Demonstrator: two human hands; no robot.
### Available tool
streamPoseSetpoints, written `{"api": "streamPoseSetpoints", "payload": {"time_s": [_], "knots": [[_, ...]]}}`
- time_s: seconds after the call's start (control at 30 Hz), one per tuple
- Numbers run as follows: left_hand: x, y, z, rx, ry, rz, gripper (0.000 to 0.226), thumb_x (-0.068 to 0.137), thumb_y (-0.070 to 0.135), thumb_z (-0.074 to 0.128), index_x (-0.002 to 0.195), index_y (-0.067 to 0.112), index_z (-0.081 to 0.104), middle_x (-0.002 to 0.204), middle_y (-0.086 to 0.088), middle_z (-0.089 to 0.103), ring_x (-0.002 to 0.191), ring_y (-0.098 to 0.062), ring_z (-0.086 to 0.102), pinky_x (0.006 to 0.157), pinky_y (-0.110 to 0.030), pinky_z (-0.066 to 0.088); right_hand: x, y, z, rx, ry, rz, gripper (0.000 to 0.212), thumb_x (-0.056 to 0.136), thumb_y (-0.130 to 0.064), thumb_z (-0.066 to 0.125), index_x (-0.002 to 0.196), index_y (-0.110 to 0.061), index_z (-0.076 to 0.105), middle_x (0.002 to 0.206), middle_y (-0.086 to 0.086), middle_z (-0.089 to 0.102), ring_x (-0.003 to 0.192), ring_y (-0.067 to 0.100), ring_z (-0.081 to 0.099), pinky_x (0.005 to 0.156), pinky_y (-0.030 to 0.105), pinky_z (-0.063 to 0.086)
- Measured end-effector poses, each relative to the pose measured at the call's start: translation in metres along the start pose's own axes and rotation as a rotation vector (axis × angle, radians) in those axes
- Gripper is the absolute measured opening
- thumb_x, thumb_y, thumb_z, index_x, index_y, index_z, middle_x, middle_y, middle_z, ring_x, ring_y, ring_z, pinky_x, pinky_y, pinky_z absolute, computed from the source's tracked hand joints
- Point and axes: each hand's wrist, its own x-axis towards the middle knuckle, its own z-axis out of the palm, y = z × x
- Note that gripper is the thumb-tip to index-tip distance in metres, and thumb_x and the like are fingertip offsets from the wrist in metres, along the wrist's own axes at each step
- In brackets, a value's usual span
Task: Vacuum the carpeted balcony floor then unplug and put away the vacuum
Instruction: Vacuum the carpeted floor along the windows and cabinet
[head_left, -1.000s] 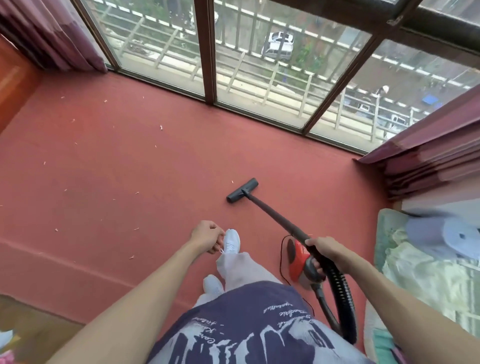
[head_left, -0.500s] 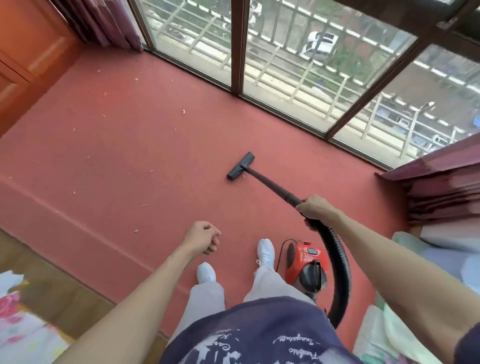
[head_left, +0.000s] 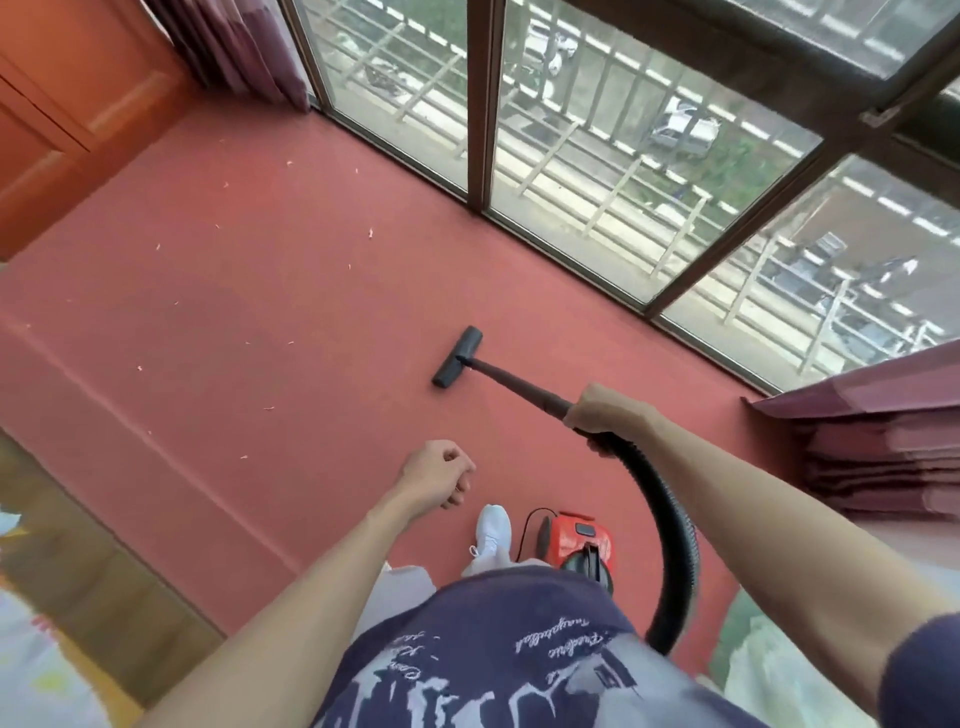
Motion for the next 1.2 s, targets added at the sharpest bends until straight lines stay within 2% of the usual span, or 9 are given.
{"api": "streamPoseSetpoints", "payload": {"time_s": [0.2, 0.4, 0.53, 0.67, 0.83, 0.97, 1.1, 1.2], "knots": [[0.006, 0.001, -0.023, -0.072, 0.129, -0.050, 0.020, 0.090, 0.005, 0.048, 0.076, 0.008, 0.062, 0.060, -0.008, 0.058, 0.046, -0.020, 0.052, 0.045, -0.024, 0.043, 0.005, 0.021, -0.021, -0.035, -0.010, 0.038, 0.018, 0.084, -0.014, 0.048, 0.096, -0.002, 0.055, 0.070, 0.016, 0.064, 0.050, 0.027, 0.059, 0.049, 0.031, 0.051], [0.008, 0.007, -0.017, -0.061, 0.118, -0.032, 0.019, 0.089, 0.005, 0.048, 0.078, 0.007, 0.064, 0.062, -0.008, 0.060, 0.049, -0.021, 0.053, 0.045, -0.024, 0.044, 0.030, -0.008, -0.011, -0.019, -0.019, -0.045, 0.022, 0.082, -0.018, 0.049, 0.097, -0.002, 0.055, 0.069, 0.015, 0.065, 0.050, 0.029, 0.061, 0.053, 0.036, 0.053], [0.012, 0.016, -0.016, -0.059, 0.135, -0.021, 0.019, 0.089, 0.005, 0.048, 0.078, 0.008, 0.063, 0.062, -0.008, 0.060, 0.050, -0.021, 0.054, 0.049, -0.025, 0.045, 0.019, 0.034, -0.037, -0.043, -0.011, 0.002, 0.021, 0.084, -0.020, 0.050, 0.088, -0.001, 0.056, 0.062, 0.015, 0.062, 0.047, 0.027, 0.058, 0.050, 0.032, 0.048], [0.016, 0.028, -0.006, -0.059, 0.108, -0.020, 0.018, 0.088, 0.006, 0.047, 0.081, 0.007, 0.064, 0.063, -0.007, 0.061, 0.050, -0.021, 0.055, 0.049, -0.026, 0.045, 0.009, 0.070, -0.051, -0.012, -0.028, 0.088, 0.018, 0.087, -0.016, 0.054, 0.091, 0.001, 0.056, 0.056, 0.014, 0.057, 0.040, 0.022, 0.053, 0.045, 0.026, 0.045], [0.016, 0.045, 0.015, -0.024, 0.063, 0.023, 0.019, 0.089, 0.008, 0.047, 0.081, 0.009, 0.064, 0.067, -0.007, 0.062, 0.052, -0.020, 0.056, 0.050, -0.026, 0.046, 0.022, 0.030, -0.028, 0.156, -0.041, 0.003, 0.014, 0.090, -0.015, 0.052, 0.086, -0.001, 0.053, 0.059, 0.016, 0.055, 0.038, 0.020, 0.050, 0.045, 0.026, 0.044], [0.013, 0.049, 0.020, -0.017, 0.058, 0.043, 0.018, 0.090, 0.008, 0.047, 0.084, 0.008, 0.064, 0.068, -0.008, 0.062, 0.053, -0.020, 0.056, 0.052, -0.026, 0.047, 0.027, -0.001, 0.013, 0.302, -0.102, -0.026, 0.016, 0.093, -0.017, 0.054, 0.090, -0.002, 0.050, 0.061, 0.015, 0.054, 0.039, 0.019, 0.051, 0.045, 0.028, 0.045], [0.009, 0.031, 0.009, -0.081, 0.101, 0.028, 0.018, 0.090, 0.007, 0.047, 0.081, 0.008, 0.064, 0.066, -0.007, 0.062, 0.052, -0.020, 0.056, 0.052, -0.027, 0.047, 0.007, -0.015, 0.058, 0.265, -0.103, -0.093, 0.020, 0.089, -0.020, 0.056, 0.083, -0.002, 0.051, 0.061, 0.013, 0.059, 0.044, 0.025, 0.056, 0.044, 0.031, 0.049], [0.001, 0.004, -0.005, -0.151, 0.151, -0.016, 0.018, 0.090, 0.007, 0.048, 0.082, 0.006, 0.065, 0.068, -0.009, 0.062, 0.055, -0.022, 0.056, 0.050, -0.026, 0.047, -0.008, -0.015, 0.068, 0.222, -0.115, -0.143, 0.027, 0.085, -0.022, 0.064, 0.092, 0.003, 0.057, 0.060, 0.012, 0.061, 0.045, 0.025, 0.057, 0.042, 0.029, 0.049]]}}
